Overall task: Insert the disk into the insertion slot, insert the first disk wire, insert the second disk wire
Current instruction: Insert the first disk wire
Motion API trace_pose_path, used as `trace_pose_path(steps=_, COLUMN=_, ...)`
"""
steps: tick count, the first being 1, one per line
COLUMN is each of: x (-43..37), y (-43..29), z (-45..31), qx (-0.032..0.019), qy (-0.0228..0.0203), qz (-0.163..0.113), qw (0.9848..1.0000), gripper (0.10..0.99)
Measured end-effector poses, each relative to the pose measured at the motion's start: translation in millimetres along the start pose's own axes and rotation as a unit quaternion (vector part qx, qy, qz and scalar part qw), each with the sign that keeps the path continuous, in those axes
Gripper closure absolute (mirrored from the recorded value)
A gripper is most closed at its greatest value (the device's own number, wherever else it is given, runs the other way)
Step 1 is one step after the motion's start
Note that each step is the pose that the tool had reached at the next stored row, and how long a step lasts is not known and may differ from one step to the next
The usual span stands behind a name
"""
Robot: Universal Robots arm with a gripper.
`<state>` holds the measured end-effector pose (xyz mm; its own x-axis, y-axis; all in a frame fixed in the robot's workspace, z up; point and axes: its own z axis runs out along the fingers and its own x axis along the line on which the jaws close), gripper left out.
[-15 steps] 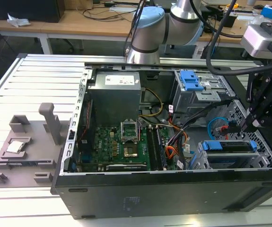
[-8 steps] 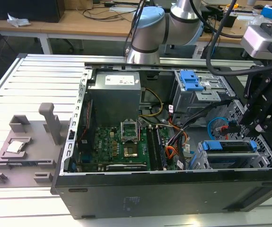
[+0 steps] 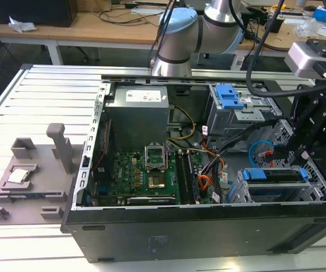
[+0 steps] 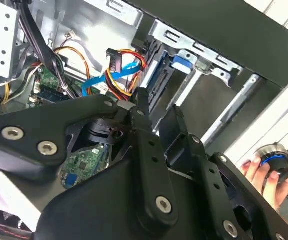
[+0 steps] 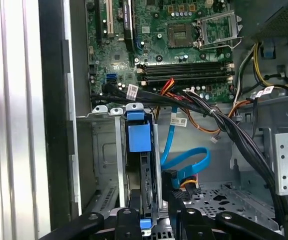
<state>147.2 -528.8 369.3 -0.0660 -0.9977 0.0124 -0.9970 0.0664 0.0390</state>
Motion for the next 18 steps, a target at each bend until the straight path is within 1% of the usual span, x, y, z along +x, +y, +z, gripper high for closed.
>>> trace_pose_path(steps=2, x=-3.0, y=0.1, z=3.4, qx=-0.0002, qy=-0.0013, qz=0.003, qw=1.0, gripper=0.725)
trace_pose_path(steps=4, x=-4.8, y=0.1, z=4.5, qx=-0.0003, qy=-0.0025, qz=0.003, qw=1.0, gripper=0.725)
trace_pose_path(steps=7, x=-6.1, y=0.2, z=5.8, qx=-0.0003, qy=-0.0028, qz=0.003, qw=1.0, gripper=0.725)
trace_pose_path(steps=8, x=-6.2, y=0.0, z=8.9, qx=-0.0003, qy=-0.0027, qz=0.003, qw=1.0, gripper=0.725)
trace_pose_path(steps=14, x=-6.2, y=0.0, z=9.1, qx=-0.0003, qy=-0.0025, qz=0.003, qw=1.0, gripper=0.725)
trace_pose_path(steps=15, x=-6.2, y=0.0, z=9.1, qx=-0.0003, qy=-0.0025, qz=0.003, qw=1.0, gripper=0.741)
trace_pose_path(steps=17, x=-6.2, y=0.0, z=9.1, qx=-0.0003, qy=-0.0025, qz=0.003, qw=1.0, gripper=0.871)
trace_pose_path(steps=18, x=-6.2, y=0.0, z=9.1, qx=-0.0003, qy=-0.0025, qz=0.003, qw=1.0, gripper=0.918)
